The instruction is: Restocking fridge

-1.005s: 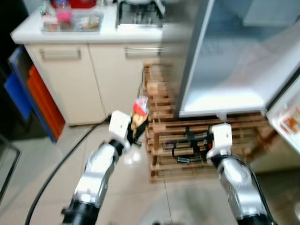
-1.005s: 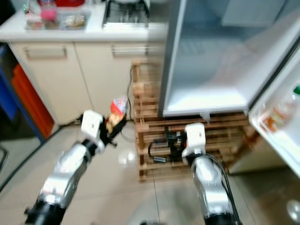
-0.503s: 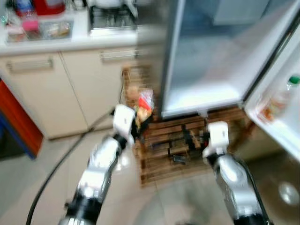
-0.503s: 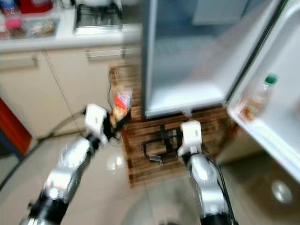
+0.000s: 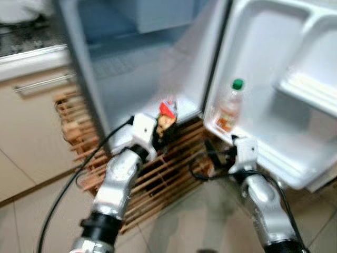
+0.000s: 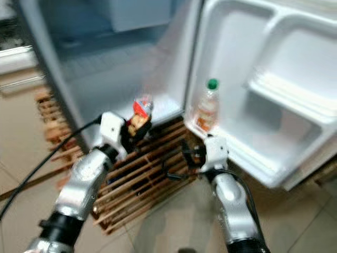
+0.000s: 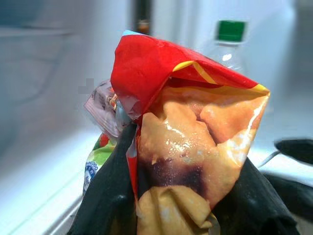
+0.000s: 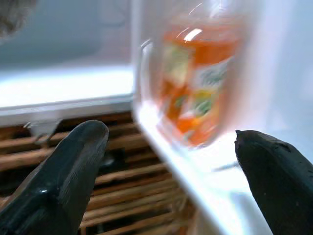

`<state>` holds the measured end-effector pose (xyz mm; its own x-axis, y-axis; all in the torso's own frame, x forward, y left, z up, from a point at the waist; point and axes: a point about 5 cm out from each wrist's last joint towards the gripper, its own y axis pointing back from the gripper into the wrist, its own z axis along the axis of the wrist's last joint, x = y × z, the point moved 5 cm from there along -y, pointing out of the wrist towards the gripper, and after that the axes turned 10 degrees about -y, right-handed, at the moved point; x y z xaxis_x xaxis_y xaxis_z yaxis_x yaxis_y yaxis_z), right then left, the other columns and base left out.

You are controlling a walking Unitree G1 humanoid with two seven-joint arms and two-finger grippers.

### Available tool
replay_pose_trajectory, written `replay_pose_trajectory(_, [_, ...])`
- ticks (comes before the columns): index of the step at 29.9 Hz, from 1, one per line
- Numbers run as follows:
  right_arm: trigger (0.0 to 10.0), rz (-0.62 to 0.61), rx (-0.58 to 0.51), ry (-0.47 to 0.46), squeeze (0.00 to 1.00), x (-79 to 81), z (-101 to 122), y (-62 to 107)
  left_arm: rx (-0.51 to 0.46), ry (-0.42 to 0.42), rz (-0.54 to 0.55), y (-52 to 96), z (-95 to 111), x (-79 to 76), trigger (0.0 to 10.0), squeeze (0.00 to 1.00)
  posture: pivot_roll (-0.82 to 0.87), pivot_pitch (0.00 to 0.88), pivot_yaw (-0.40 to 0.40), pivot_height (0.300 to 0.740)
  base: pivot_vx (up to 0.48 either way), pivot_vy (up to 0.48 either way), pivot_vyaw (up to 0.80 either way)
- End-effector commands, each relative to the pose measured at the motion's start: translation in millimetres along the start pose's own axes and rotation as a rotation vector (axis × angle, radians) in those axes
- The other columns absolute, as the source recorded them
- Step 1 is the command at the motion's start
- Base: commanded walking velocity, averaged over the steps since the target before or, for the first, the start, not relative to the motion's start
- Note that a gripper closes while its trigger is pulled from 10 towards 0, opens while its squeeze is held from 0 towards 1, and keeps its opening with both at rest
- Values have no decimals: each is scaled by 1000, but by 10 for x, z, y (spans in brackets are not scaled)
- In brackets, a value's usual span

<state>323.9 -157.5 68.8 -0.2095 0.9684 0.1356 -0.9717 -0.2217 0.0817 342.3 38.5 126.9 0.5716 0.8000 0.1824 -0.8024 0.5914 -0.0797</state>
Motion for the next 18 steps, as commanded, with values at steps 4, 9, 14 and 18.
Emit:
replay_pose_trajectory(4, [10000,35,1,-13,0,117,-14,-12,30,-65,66,-2,-36,145,10000,0,-205,0,2,740,0,0,0])
replay_pose_trajectory(9, [10000,53,2,10,0,152,-14,-10,27,-63,61,-24,-21,122,10000,0,-208,0,6,740,0,0,156])
replay_pose_trajectory(14, [10000,59,11,14,0,171,-38,-2,47,-65,84,-35,-55,146,10000,0,-207,0,7,740,0,0,724])
replay_pose_trajectory(18, [10000,66,25,17,0,181,-75,12,71,-66,133,-43,-93,224,10000,0,-209,0,8,740,0,-240,703])
